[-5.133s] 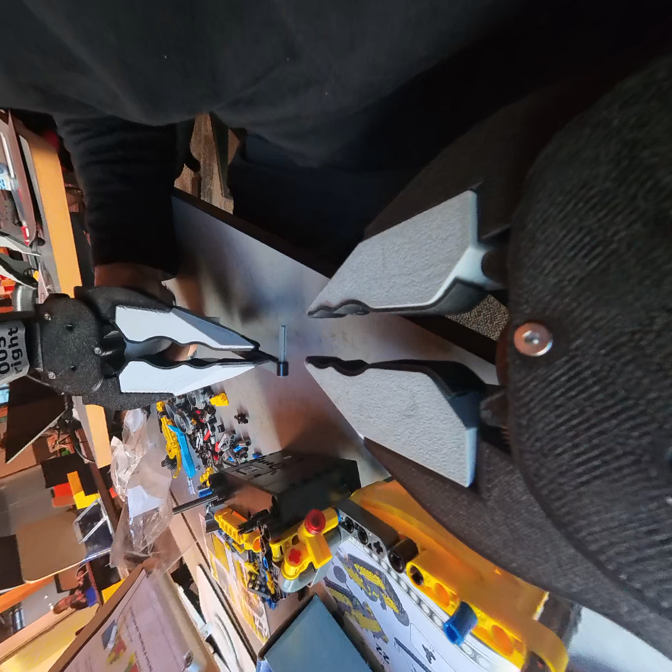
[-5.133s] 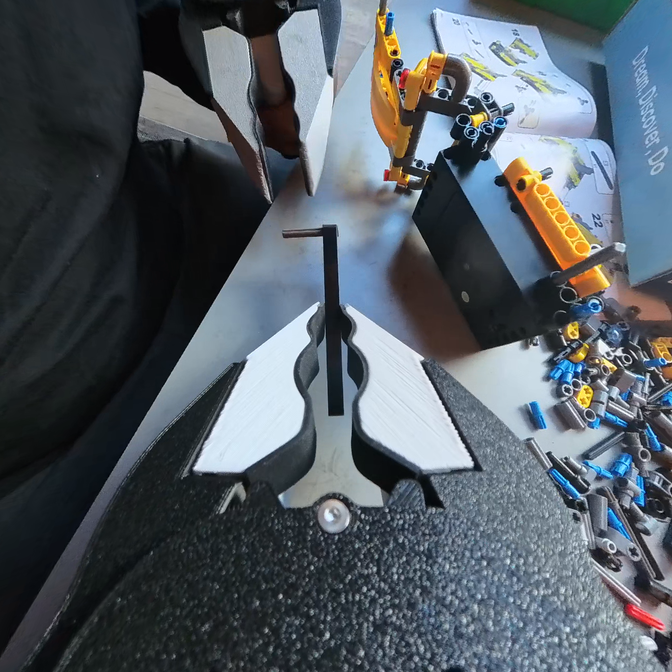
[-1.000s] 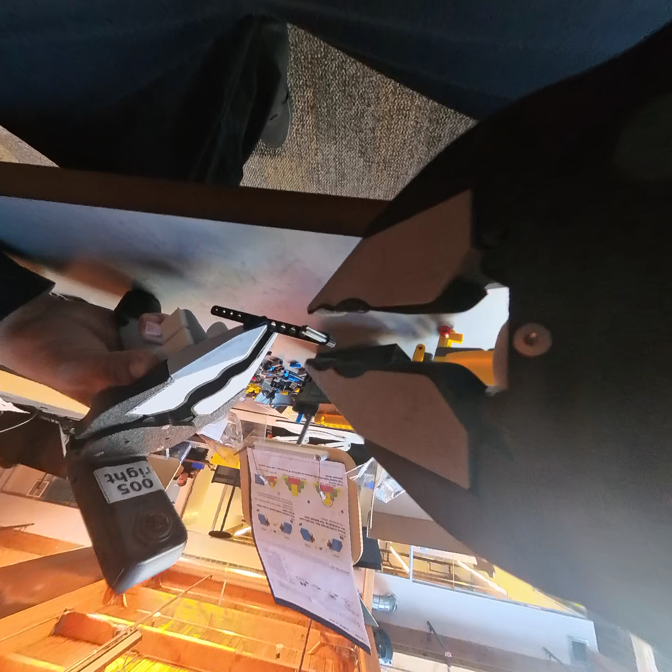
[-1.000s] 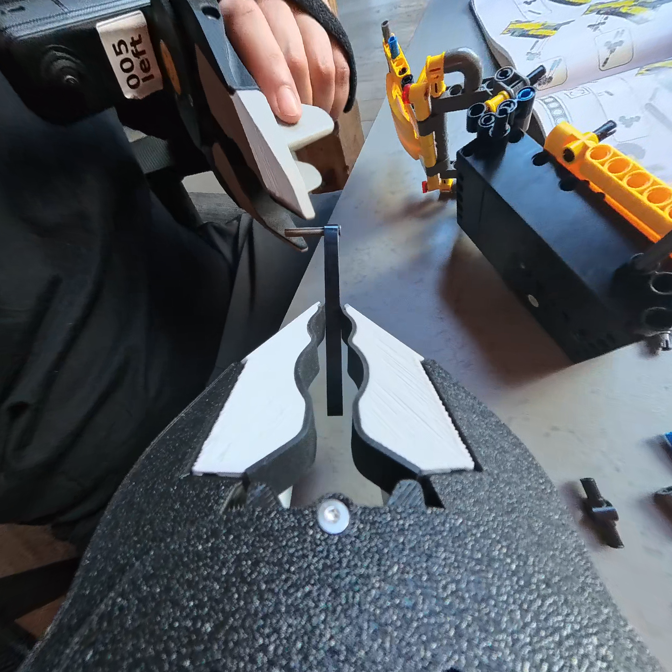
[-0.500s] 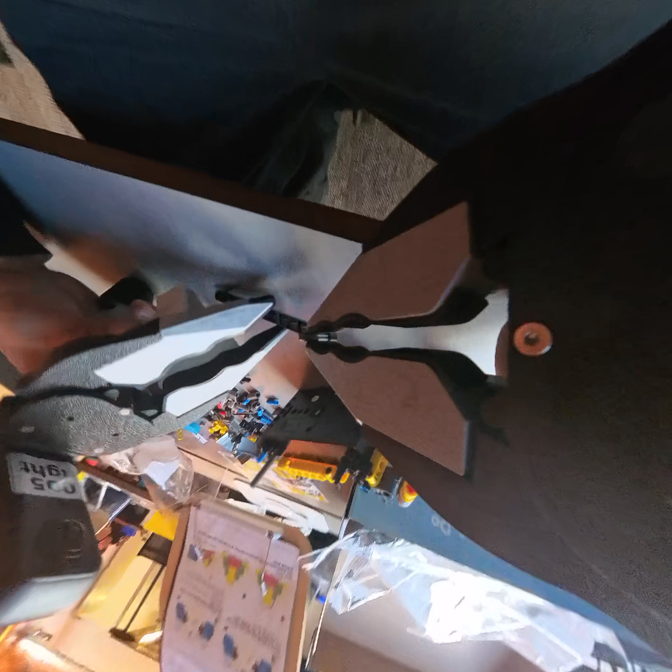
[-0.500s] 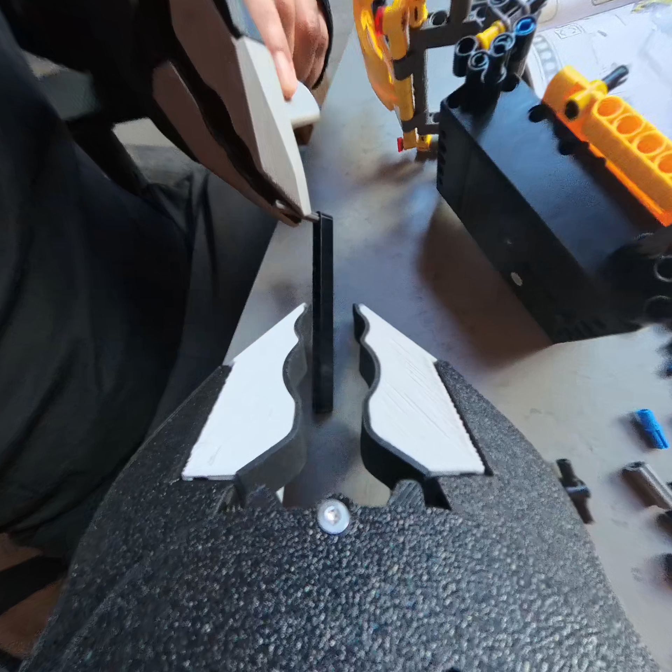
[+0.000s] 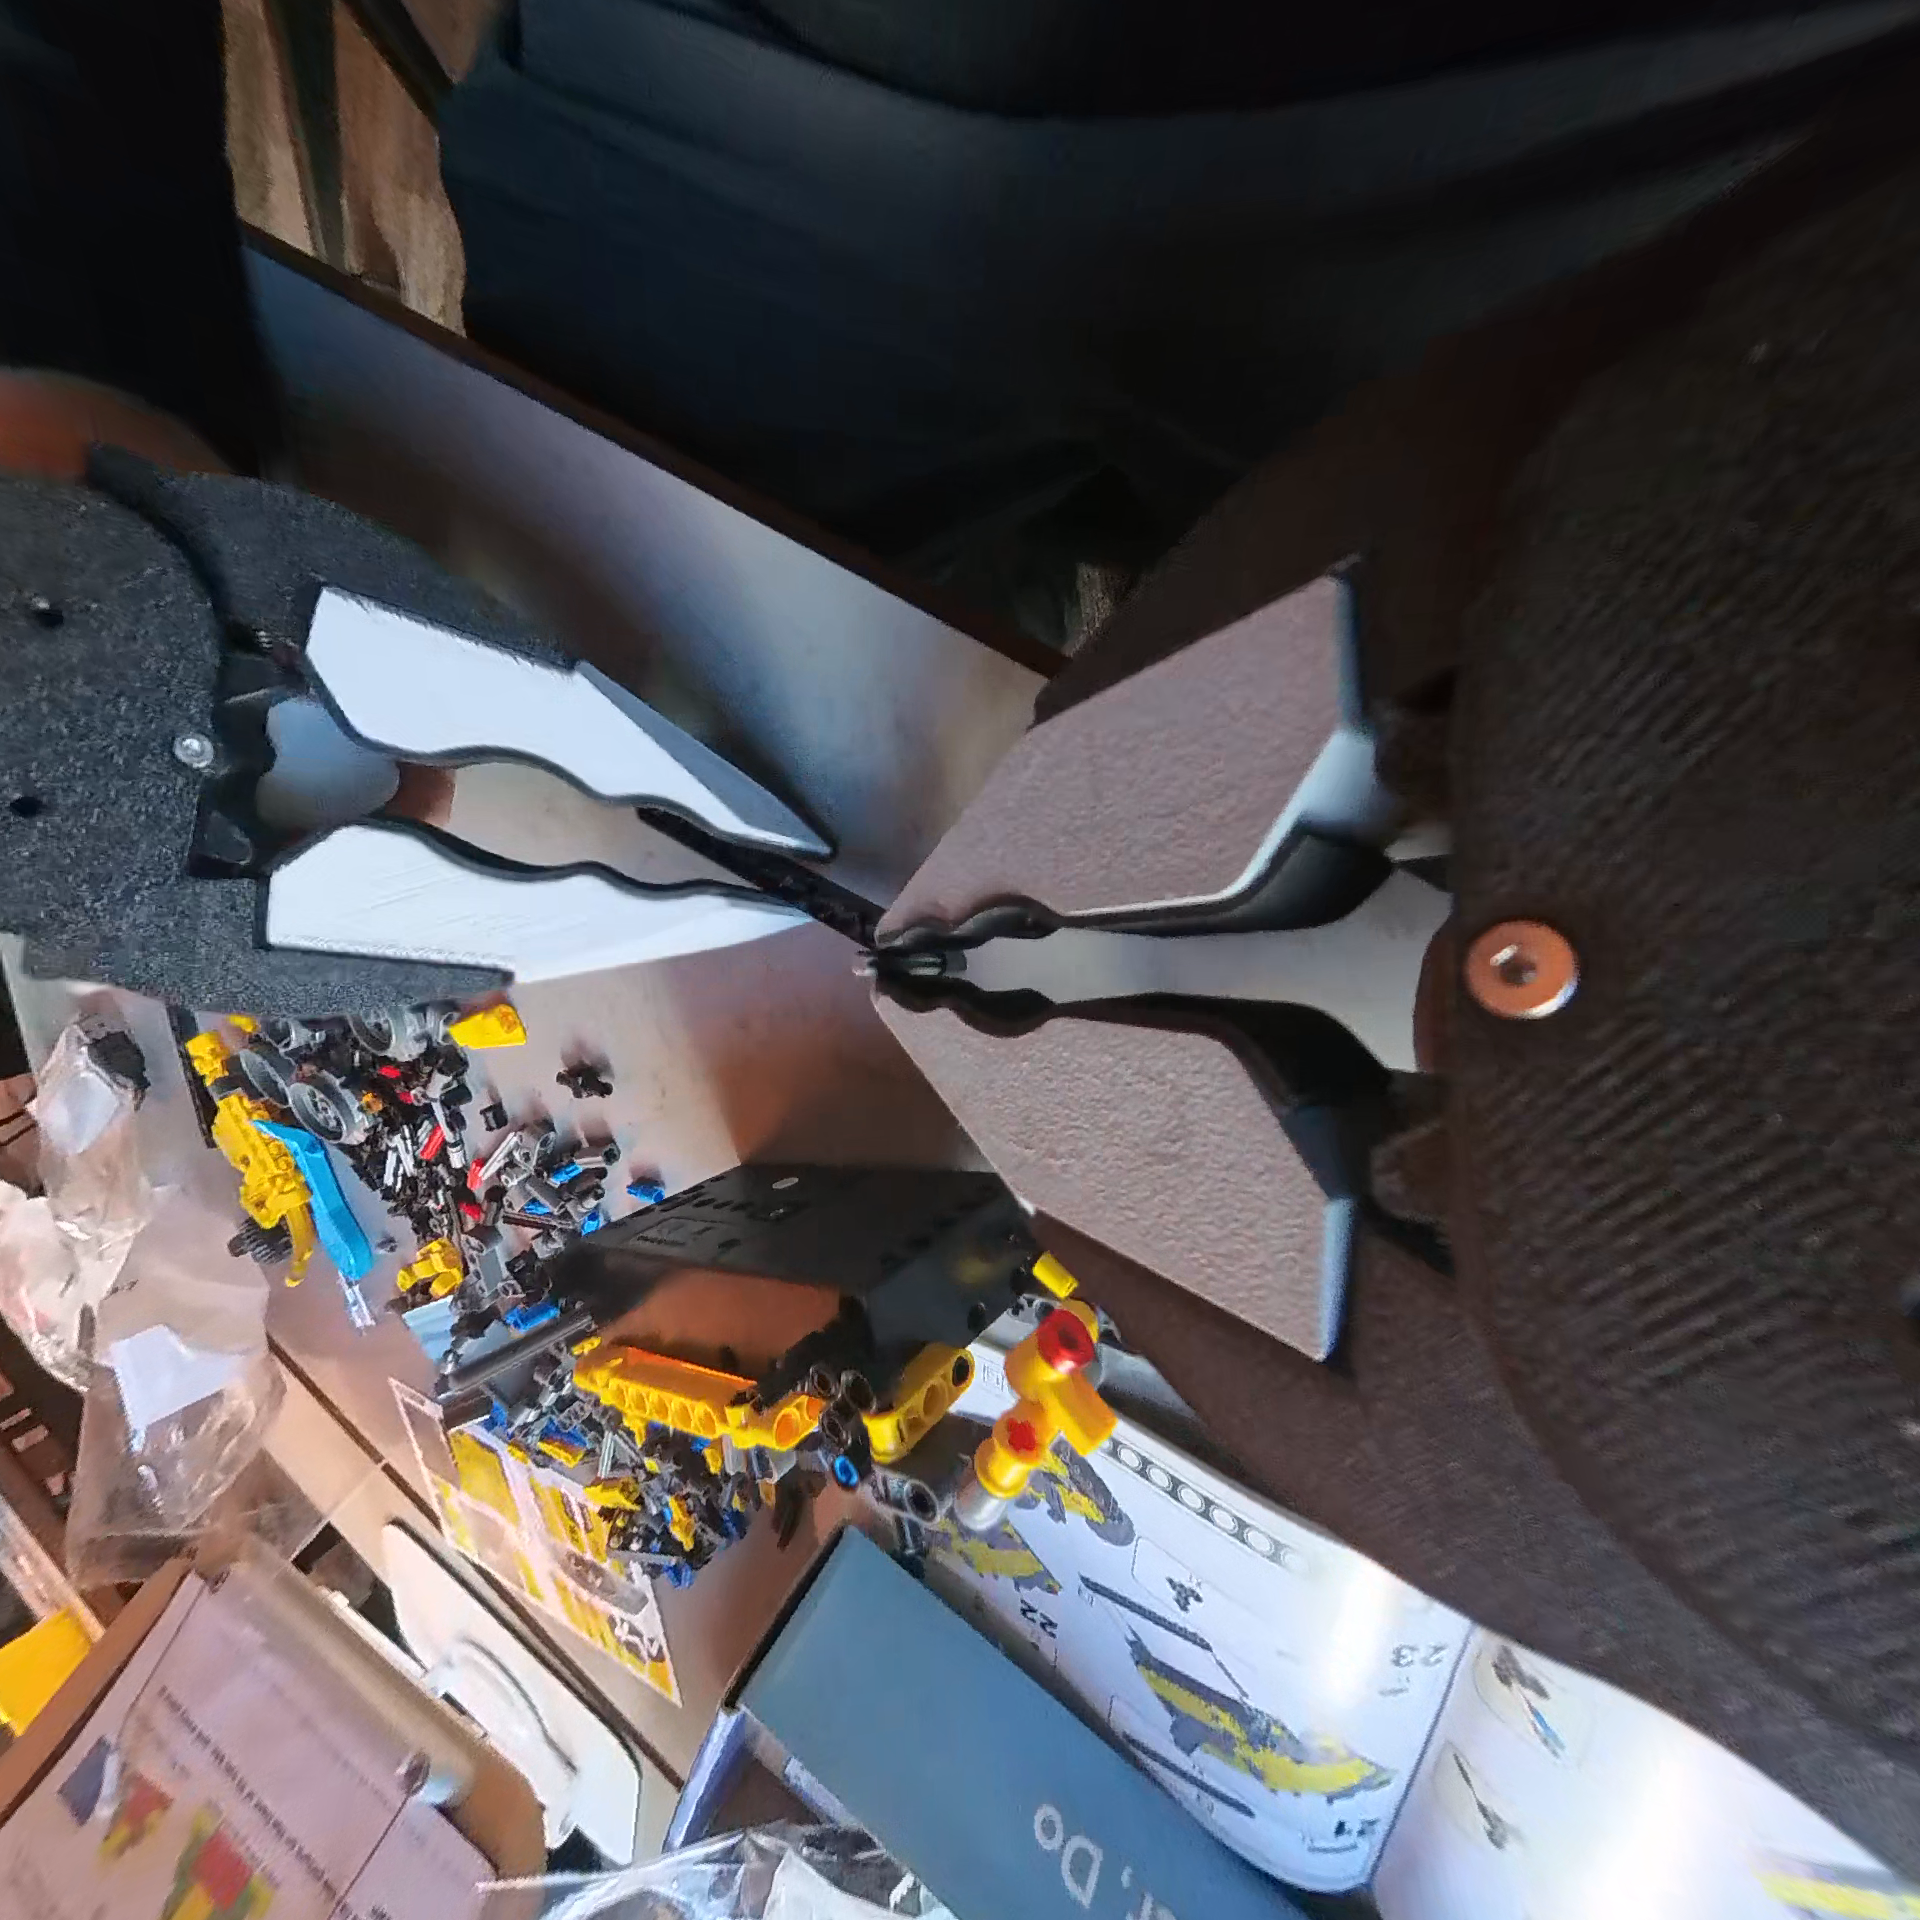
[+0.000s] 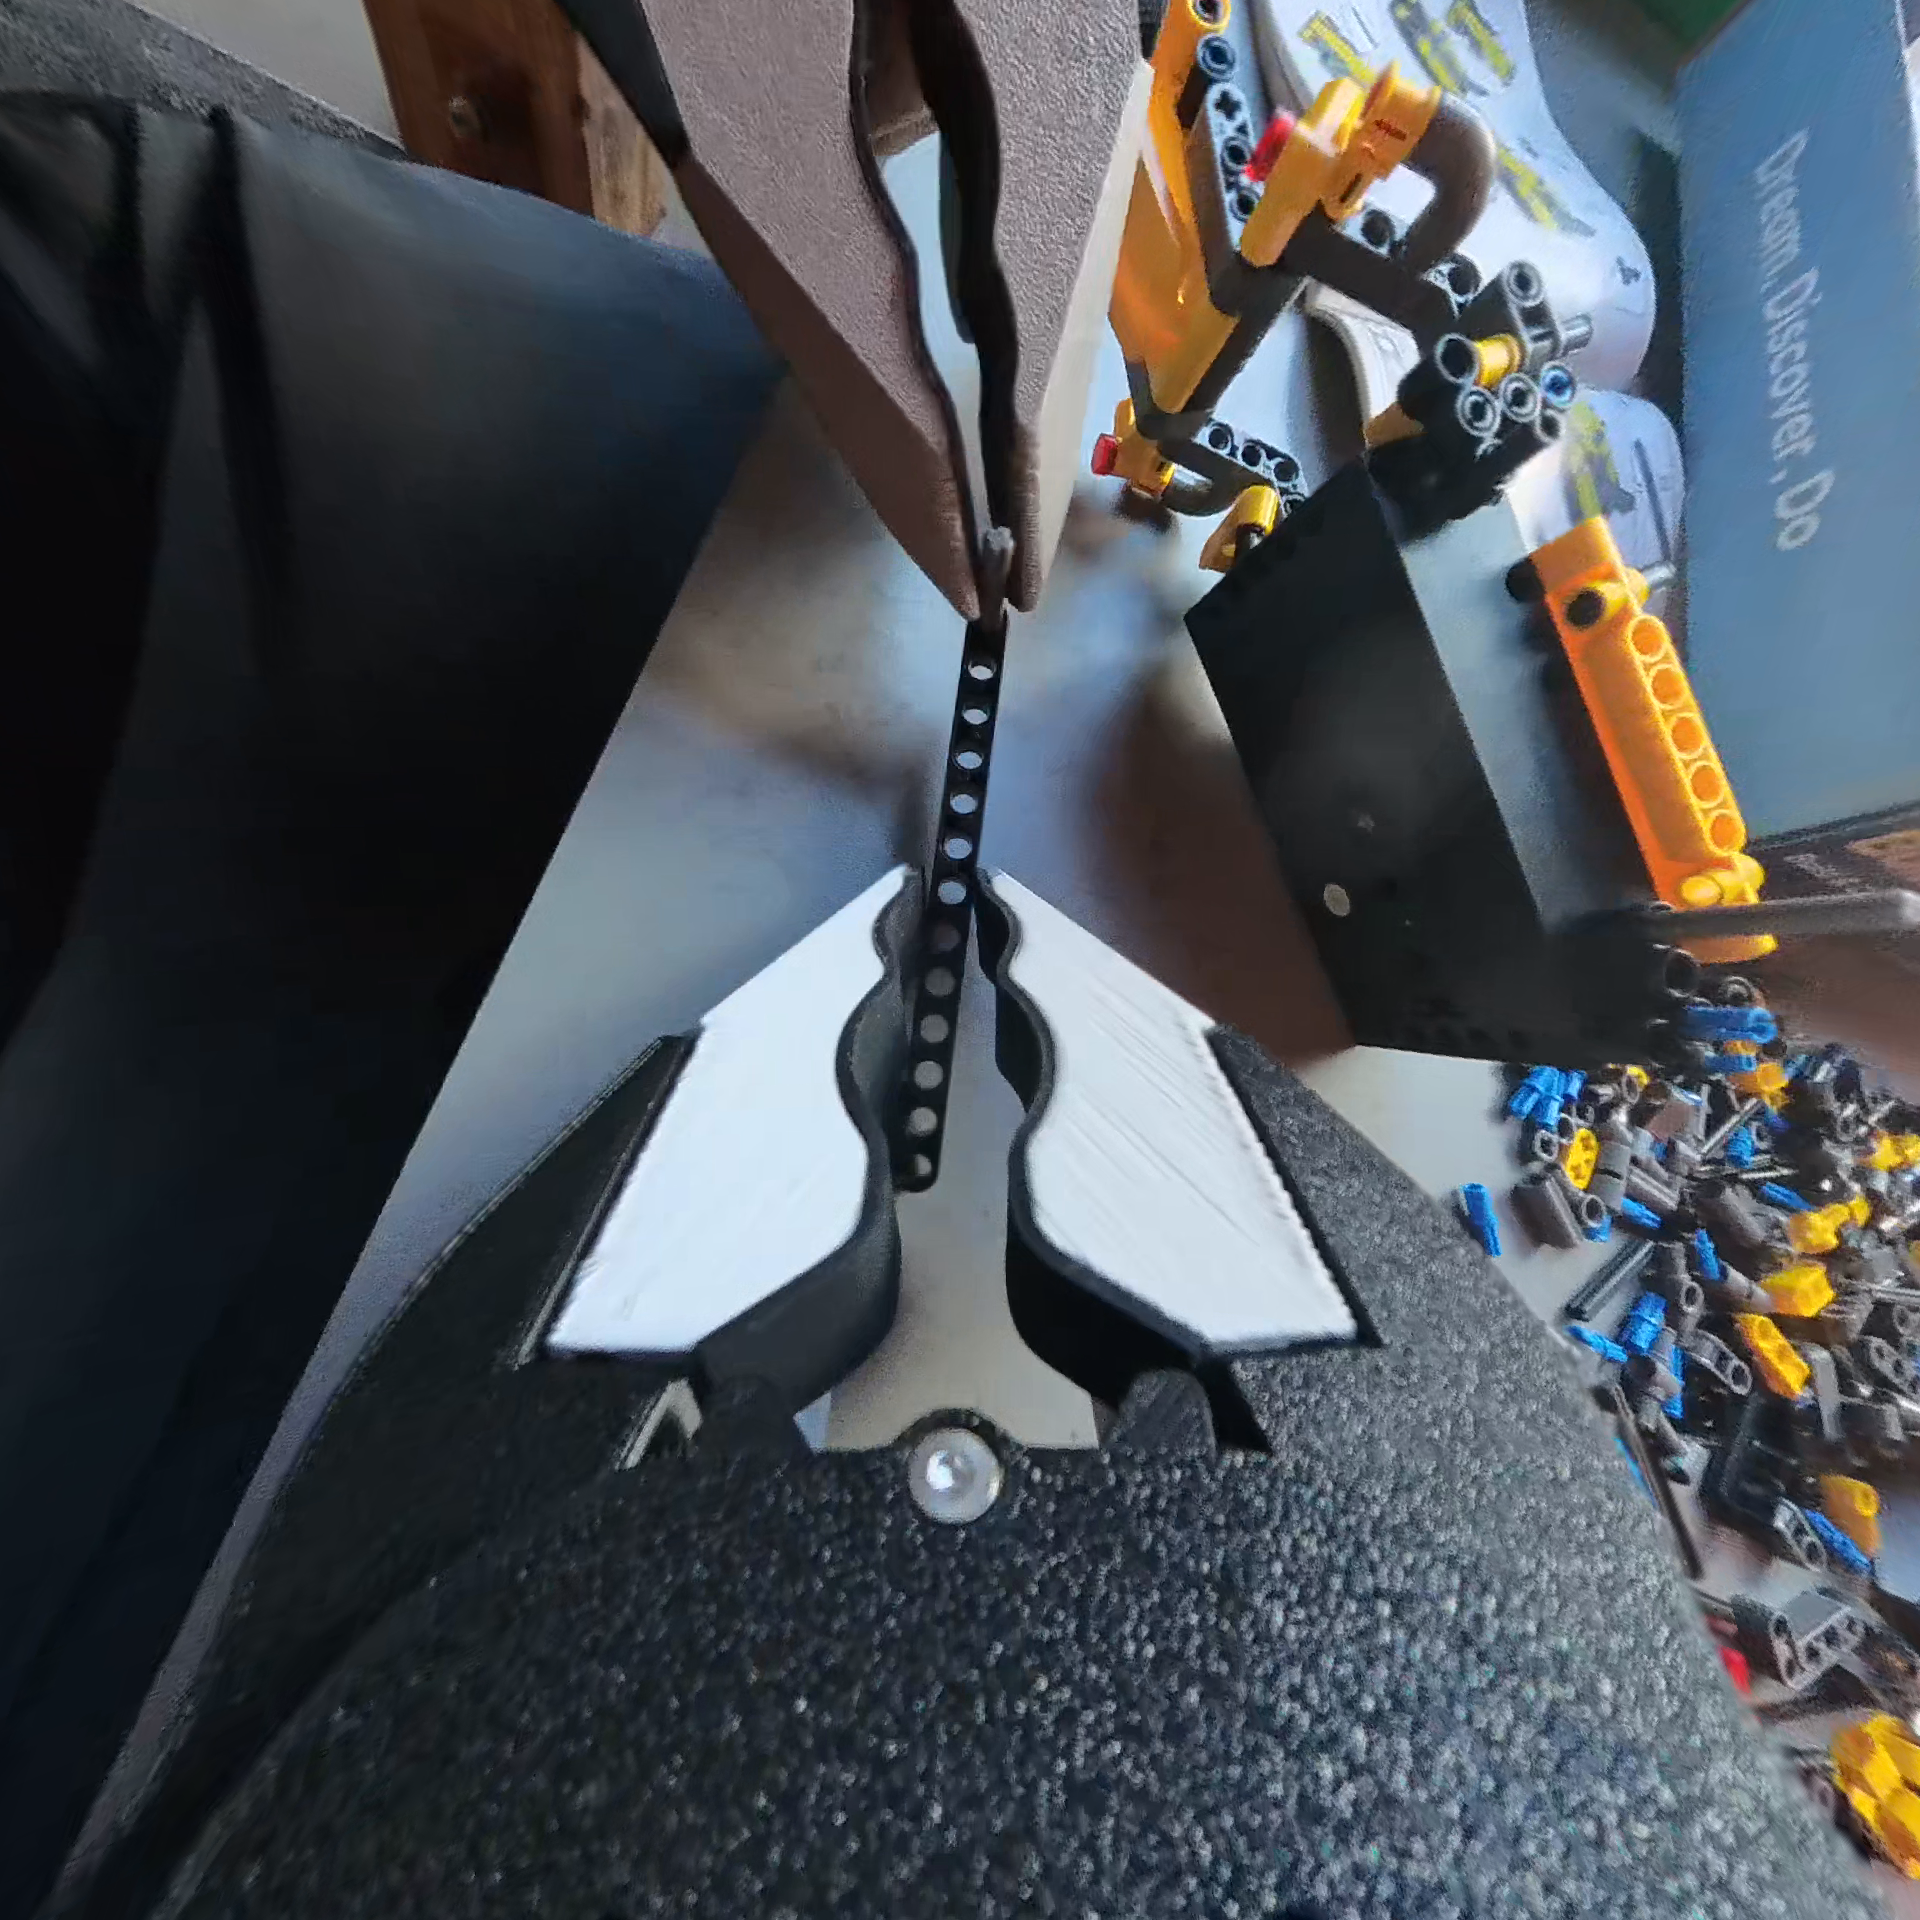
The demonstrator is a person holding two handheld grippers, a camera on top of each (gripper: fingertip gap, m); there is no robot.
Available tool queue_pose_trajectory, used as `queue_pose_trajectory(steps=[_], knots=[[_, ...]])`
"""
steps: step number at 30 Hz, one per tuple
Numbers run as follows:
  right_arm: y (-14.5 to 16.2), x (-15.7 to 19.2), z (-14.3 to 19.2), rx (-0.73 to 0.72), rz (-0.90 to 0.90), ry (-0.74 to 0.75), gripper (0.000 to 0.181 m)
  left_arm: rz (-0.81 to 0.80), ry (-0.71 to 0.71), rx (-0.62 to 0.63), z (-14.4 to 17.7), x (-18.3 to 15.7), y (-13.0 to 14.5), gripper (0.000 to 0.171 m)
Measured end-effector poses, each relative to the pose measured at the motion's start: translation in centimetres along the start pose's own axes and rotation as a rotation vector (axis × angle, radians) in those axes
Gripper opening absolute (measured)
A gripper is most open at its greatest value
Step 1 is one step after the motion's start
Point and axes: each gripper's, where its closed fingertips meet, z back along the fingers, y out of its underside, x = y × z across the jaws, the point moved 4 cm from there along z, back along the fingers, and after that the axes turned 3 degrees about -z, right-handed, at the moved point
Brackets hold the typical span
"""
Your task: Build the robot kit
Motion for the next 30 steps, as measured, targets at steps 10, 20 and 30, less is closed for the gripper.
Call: queue_pose_trajectory(steps=[10,20,30], knots=[[-4.2,-3.4,3.9,-0.098,0.127,0.027,0.008,0.012,-0.063,-0.075,2.8,1.9,-4.8,0.001],[-7.1,-9.3,3.8,0.016,0.221,-0.086,0.009,0.110,-0.122,-0.073,4.0,7.6,-5.7,0.001],[-7.0,-9.5,2.9,0.033,0.217,-0.219,0.008,0.225,-0.089,-0.130,3.8,7.7,-4.2,0.000]])
